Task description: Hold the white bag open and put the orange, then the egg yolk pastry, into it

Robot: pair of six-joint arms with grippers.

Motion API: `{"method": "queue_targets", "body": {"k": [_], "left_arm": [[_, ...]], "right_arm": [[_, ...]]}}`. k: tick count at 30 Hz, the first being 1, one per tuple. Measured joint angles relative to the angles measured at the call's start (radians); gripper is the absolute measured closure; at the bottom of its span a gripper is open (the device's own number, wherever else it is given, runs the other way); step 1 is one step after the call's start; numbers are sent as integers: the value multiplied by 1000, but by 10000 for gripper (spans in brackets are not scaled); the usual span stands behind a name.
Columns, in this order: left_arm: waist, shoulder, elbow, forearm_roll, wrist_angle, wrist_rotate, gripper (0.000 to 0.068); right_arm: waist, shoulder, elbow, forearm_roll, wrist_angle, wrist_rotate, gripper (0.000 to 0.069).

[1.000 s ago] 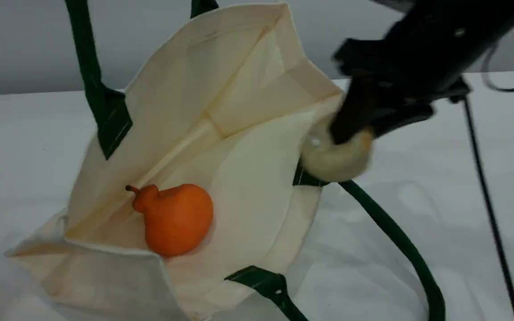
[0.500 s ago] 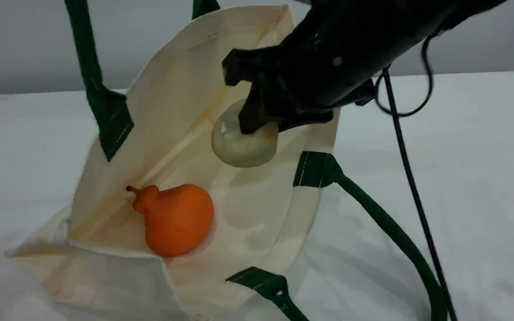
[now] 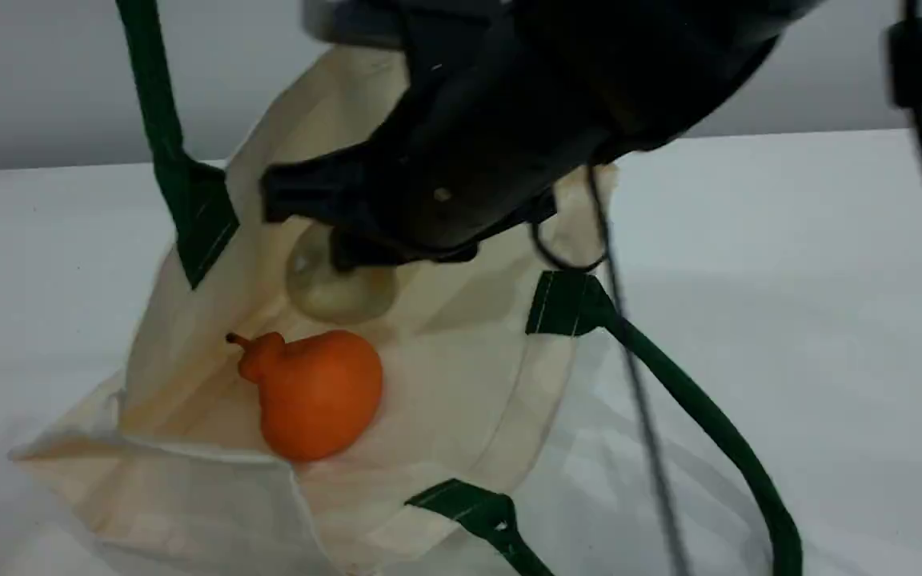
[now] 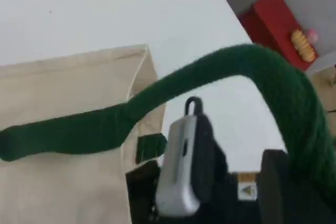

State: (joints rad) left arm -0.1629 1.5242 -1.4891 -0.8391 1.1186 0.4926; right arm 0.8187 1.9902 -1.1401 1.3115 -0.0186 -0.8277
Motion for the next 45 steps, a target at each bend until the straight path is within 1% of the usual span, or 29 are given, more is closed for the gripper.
{"method": "queue_targets", "body": {"k": [5,13,15,17,19,22,23,25,31,35,38,42,45], "left_arm": [[0,0,0,0,0,0,610],[0,0,0,0,0,0,610],[0,0,0,0,-1,0,610],[0,0,0,0,-1,0,610],[0,0,0,0,-3,0,610],[0,0,0,3,-6,0,610],[0,0,0,5,-10,0,610],[0,0,0,7,-23,1,610],[0,12,0,38,-30,3,610],[0,29,0,50,-32,3,610],[0,38,0,51,-32,29,610],[0,39,0,74,-35,50,610],[0,39,2,111,-53,49,610]], "right_arm": [[-1,22,-7,-3,-3,-17,507],[-1,24,-16,-6,19,-131,507],[-1,24,-16,-6,19,-152,467],[-1,24,-16,-6,19,-174,397],[-1,24,-16,-6,44,-179,305],[-1,24,-16,-6,56,-180,198],[-1,23,-16,-6,58,-186,172],[-1,19,-16,-6,72,-200,143],[-1,-36,-12,-7,100,-228,130],[-2,-91,-10,-58,119,-228,131],[-2,-138,-10,-101,134,-228,131],[-8,-200,25,-112,129,-228,131],[-34,-257,71,-112,131,-228,131]]}}
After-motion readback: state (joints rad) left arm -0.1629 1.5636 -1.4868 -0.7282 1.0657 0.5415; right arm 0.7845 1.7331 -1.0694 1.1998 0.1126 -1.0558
